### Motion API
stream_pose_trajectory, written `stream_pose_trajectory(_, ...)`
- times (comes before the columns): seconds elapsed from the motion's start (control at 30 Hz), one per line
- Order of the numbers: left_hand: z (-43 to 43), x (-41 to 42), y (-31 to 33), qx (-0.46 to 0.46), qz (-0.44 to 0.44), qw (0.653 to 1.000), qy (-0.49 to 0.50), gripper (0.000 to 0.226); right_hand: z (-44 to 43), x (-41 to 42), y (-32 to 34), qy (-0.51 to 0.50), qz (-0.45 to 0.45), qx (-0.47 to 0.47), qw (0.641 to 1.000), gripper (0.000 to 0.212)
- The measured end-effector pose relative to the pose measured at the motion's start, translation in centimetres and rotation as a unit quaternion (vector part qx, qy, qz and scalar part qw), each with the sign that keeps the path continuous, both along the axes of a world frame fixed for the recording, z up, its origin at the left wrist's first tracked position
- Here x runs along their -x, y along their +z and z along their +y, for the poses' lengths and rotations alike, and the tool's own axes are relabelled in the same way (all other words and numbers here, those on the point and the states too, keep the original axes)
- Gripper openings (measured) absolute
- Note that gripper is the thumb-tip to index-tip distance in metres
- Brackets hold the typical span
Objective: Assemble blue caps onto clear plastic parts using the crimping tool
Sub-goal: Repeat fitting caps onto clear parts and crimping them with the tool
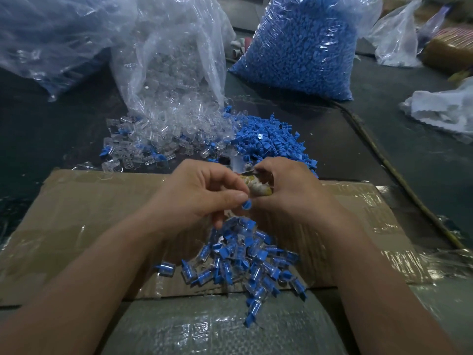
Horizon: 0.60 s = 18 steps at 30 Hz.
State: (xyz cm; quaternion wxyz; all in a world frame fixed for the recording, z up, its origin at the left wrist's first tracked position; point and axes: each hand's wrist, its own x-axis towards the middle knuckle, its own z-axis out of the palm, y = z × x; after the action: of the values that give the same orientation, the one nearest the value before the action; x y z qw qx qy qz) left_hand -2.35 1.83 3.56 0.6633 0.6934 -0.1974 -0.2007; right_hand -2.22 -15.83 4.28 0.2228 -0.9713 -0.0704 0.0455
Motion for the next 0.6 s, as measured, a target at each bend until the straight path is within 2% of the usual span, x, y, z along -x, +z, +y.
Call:
stream_pose_trajectory(0.13, 0.3, -0.2, -0.3, -0.033, -0.018, 0.998, -0.050, 0.021, 0.2, 0.1, -0.3, 0.009, 0.026, 0.000, 1.000, 0.039)
stream_pose_trajectory(0.27, 0.2, -0.1, -0.4, -0.062, -0.055, 0.991, -0.102, 0.021, 0.4, 0.1, -0.5, 0.033, 0.031, 0.037, 0.998, 0.042)
stream_pose_trajectory(0.37, 0.2, 0.0, -0.3, -0.058, -0.059, 0.991, -0.101, 0.022, 0.4, 0.1, -0.4, 0.039, 0.044, 0.056, 0.997, 0.054)
stream_pose_trajectory(0.43, 0.1, 0.3, 0.0, -0.025, -0.037, 0.998, -0.041, 0.021, 0.3, 0.3, -0.2, 0.045, 0.059, 0.037, 0.997, 0.051)
stream_pose_trajectory(0.53, -0.2, 0.2, 0.1, 0.069, 0.048, 0.988, 0.131, 0.009, -0.1, 0.5, 0.2, 0.046, 0.081, 0.006, 0.996, 0.048)
stream_pose_trajectory(0.57, -0.2, -0.1, 0.0, 0.057, 0.028, 0.980, 0.190, 0.006, -0.2, 0.5, 0.3, 0.048, 0.084, 0.008, 0.995, 0.052)
stream_pose_trajectory(0.6, 0.0, -0.7, -0.3, 0.001, -0.029, 0.971, 0.238, 0.010, -0.3, 0.4, 0.4, 0.052, 0.084, 0.019, 0.995, 0.056)
